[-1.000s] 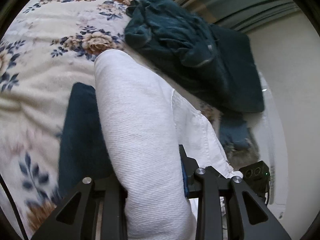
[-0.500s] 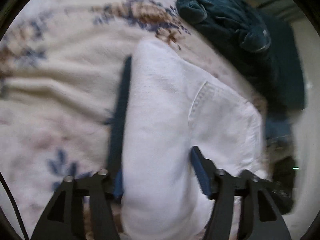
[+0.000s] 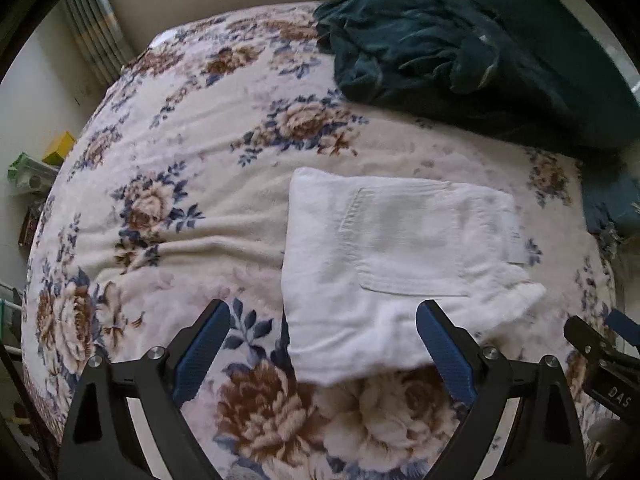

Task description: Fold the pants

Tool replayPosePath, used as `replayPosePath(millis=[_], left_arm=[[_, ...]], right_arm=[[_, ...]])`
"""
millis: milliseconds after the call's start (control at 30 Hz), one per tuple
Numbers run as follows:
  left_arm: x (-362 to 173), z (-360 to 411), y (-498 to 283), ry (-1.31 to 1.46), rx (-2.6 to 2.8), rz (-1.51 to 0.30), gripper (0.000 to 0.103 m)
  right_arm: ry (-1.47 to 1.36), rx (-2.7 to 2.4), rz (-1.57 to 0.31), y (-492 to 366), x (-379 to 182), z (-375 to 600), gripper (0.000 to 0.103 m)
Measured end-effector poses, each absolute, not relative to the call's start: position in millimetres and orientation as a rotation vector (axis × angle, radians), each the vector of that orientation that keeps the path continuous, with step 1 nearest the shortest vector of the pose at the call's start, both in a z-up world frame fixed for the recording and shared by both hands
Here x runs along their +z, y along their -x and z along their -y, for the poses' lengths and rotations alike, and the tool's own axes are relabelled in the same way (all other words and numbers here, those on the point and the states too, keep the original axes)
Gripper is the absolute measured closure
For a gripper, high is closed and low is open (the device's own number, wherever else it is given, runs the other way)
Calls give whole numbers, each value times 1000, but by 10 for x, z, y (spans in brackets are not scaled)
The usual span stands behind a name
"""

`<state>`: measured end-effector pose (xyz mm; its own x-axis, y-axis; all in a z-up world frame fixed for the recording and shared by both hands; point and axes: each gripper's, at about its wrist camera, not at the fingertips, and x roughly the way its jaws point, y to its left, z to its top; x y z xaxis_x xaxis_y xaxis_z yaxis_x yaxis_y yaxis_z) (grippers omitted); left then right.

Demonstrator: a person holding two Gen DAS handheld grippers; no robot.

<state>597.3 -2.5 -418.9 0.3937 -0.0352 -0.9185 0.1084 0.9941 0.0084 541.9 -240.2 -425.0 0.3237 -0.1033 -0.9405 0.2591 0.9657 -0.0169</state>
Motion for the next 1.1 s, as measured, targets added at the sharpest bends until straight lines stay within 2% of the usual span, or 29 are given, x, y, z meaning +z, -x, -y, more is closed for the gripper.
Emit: replayPosePath(millis=[267,867,1100], left_arm=[[-3466,45,-5426,-99,-105,-1110,8],[-1345,-127,-3437,-70,-87,-918,8],[-774,-199,-2790,-54,-52,-848,8]], right_arm=[[-185,-254,-1149,-4766,-3296,2281,6],[-79,-131,-925,-2665,-665,1878,6],[-41,-84,-869,-1913,47,1746,6]])
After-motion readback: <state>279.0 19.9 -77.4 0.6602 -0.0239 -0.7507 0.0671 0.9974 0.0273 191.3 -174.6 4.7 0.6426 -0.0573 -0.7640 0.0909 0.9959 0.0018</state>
